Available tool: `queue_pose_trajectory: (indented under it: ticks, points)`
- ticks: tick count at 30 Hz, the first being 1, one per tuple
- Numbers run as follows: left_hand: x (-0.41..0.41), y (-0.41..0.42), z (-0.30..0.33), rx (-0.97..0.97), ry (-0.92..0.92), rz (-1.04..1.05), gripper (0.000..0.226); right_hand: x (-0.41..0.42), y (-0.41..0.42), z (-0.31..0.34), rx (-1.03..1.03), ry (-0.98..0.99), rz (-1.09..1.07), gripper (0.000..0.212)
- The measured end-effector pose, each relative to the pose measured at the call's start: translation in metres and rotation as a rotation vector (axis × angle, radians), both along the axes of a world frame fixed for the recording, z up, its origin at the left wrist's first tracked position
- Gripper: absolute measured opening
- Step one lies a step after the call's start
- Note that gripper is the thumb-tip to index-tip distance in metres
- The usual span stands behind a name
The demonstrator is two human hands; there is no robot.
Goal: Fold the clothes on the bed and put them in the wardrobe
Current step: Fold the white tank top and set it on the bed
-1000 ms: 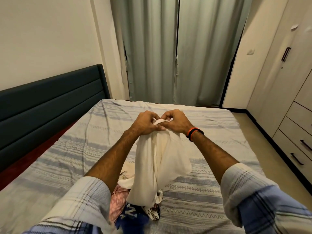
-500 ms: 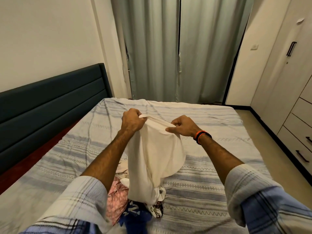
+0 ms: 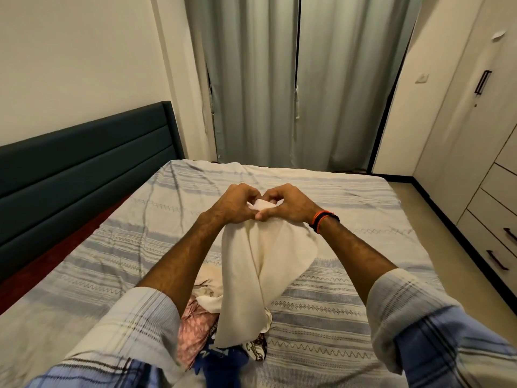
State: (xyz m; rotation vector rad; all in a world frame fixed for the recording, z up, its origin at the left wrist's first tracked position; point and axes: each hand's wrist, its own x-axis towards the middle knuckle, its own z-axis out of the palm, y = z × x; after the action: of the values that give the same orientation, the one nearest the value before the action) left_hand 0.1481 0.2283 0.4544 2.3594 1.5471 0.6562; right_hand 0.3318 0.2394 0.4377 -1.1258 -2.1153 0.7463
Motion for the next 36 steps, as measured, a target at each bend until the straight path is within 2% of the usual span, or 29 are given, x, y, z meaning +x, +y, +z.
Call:
queue_pose_trajectory:
  ticks: [3,5,7,10,12,17,21,24,26,29,33,34,36]
  points:
    - [-0.001,0.002,-0.006,0.053,-0.052,0.134,0.030,0.005,0.000,-0.002,-0.119,-0.103,-0.045,0.051]
    - [-0.002,0.001,-0.008,0.092,-0.114,0.221,0.030,0.010,0.003,-0.009,-0.127,-0.274,-0.067,0.042]
    - [-0.007,0.001,-0.007,0.104,-0.147,0.286,0.029,0.016,0.004,-0.015,-0.154,-0.283,-0.104,0.033]
    - [-0.015,0.001,-0.006,0.074,-0.195,0.358,0.028,0.026,0.002,-0.017,-0.208,-0.076,-0.133,0.012]
    - [-0.019,0.001,-0.005,0.066,-0.224,0.388,0.028,0.031,0.001,-0.016,-0.278,0.058,-0.131,0.006]
    - [-0.027,0.001,-0.010,0.009,-0.280,0.414,0.031,0.032,-0.004,-0.024,-0.347,0.352,-0.148,0.028]
    - [-0.029,0.001,-0.016,-0.120,-0.275,0.422,0.045,0.022,-0.008,-0.026,-0.443,0.678,-0.197,0.018]
    - [-0.026,-0.004,-0.015,-0.243,-0.302,0.367,0.061,0.015,-0.007,-0.027,-0.451,0.764,-0.264,0.015]
    - [-0.024,-0.009,-0.014,-0.347,-0.356,0.255,0.068,0.013,-0.004,-0.030,-0.375,0.642,-0.309,0.021]
    - [-0.022,-0.016,-0.011,-0.461,-0.339,0.088,0.072,0.006,-0.002,-0.033,-0.184,0.296,-0.296,0.040]
    - [-0.019,-0.022,-0.007,-0.529,-0.300,-0.060,0.078,-0.009,-0.006,-0.030,-0.161,-0.001,-0.120,0.067]
    - [-0.019,-0.022,-0.005,-0.543,-0.289,-0.085,0.079,-0.011,-0.006,-0.030,-0.175,-0.034,-0.065,0.071]
    - [-0.018,-0.024,-0.001,-0.564,-0.277,-0.114,0.080,-0.009,-0.008,-0.030,-0.240,0.024,0.022,0.070]
